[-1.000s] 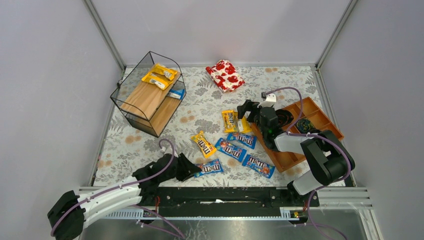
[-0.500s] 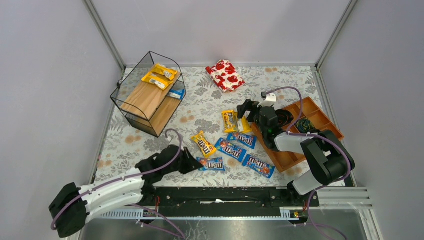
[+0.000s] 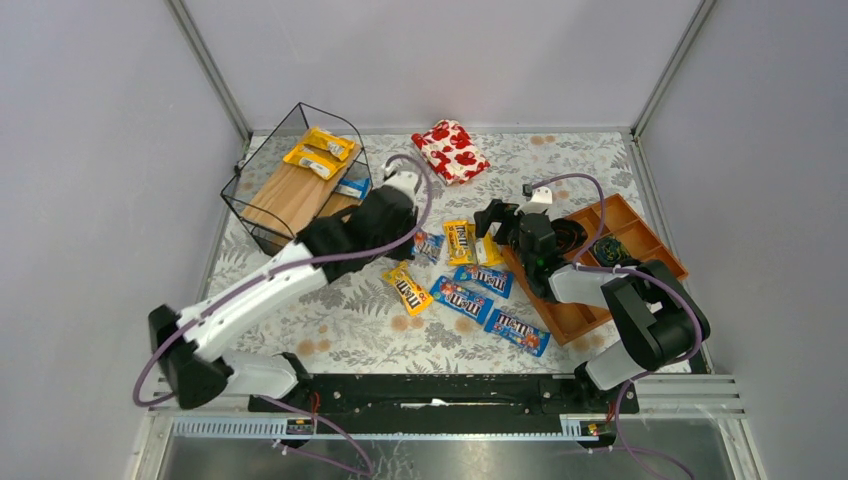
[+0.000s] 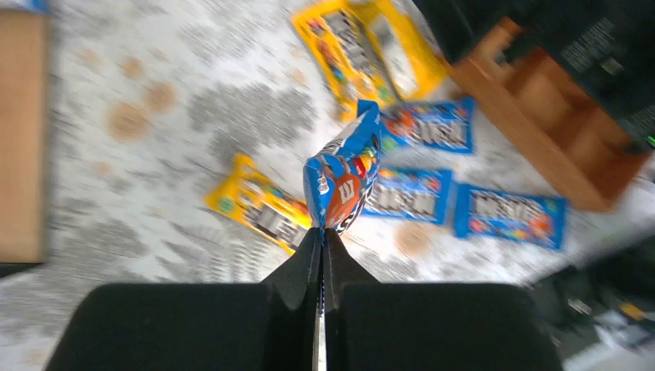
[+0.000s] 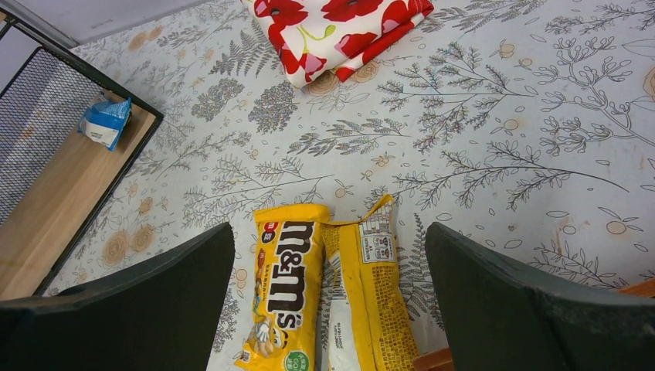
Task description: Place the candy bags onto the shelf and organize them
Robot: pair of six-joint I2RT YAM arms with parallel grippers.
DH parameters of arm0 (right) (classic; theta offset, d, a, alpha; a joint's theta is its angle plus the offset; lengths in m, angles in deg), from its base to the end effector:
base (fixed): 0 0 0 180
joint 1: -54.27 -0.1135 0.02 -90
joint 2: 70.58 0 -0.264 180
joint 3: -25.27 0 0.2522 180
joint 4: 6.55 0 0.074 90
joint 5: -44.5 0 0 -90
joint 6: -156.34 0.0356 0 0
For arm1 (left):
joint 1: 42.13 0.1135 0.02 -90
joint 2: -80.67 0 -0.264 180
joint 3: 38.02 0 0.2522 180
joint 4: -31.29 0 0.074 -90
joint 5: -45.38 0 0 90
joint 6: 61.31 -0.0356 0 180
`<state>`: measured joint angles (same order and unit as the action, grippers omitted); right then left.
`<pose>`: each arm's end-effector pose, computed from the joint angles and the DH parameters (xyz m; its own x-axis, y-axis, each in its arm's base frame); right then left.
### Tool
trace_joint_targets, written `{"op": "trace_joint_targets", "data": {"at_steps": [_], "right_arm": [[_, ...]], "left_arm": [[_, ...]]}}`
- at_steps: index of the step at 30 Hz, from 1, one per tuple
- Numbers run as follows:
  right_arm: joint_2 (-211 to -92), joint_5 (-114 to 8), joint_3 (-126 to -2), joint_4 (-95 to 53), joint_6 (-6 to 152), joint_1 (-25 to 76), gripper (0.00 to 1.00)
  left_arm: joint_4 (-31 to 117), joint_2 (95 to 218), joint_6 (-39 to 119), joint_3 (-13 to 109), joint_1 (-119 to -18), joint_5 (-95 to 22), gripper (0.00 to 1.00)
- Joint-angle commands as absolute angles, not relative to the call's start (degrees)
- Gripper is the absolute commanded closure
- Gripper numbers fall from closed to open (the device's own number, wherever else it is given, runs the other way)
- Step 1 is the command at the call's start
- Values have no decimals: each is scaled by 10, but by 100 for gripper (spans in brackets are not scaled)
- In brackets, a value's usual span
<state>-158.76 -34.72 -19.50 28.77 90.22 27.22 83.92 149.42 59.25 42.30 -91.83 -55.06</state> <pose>0.2726 0.1317 0.1887 -0.2287 0.3297 -0.9160 -0.2070 0.9029 0.3767 0.1689 -0.1892 0.3385 -0.7023 0.0550 -0.7098 0.3538 0.8922 -0.2809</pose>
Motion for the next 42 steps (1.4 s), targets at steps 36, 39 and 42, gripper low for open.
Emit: {"op": "trace_joint_targets", "data": {"at_steps": [36, 39, 42], "right_arm": [[-1571, -341, -183, 329, 925, 294, 0], [-1572, -345, -183, 328, 926, 295, 0], [-1573, -347, -184, 329, 928, 296, 0]], "left_arm": [[603, 1943, 81, 511, -759, -1125, 100], [593, 1956, 81, 492, -753, -1100, 100], [592, 1980, 81, 488, -751, -1082, 100]]}}
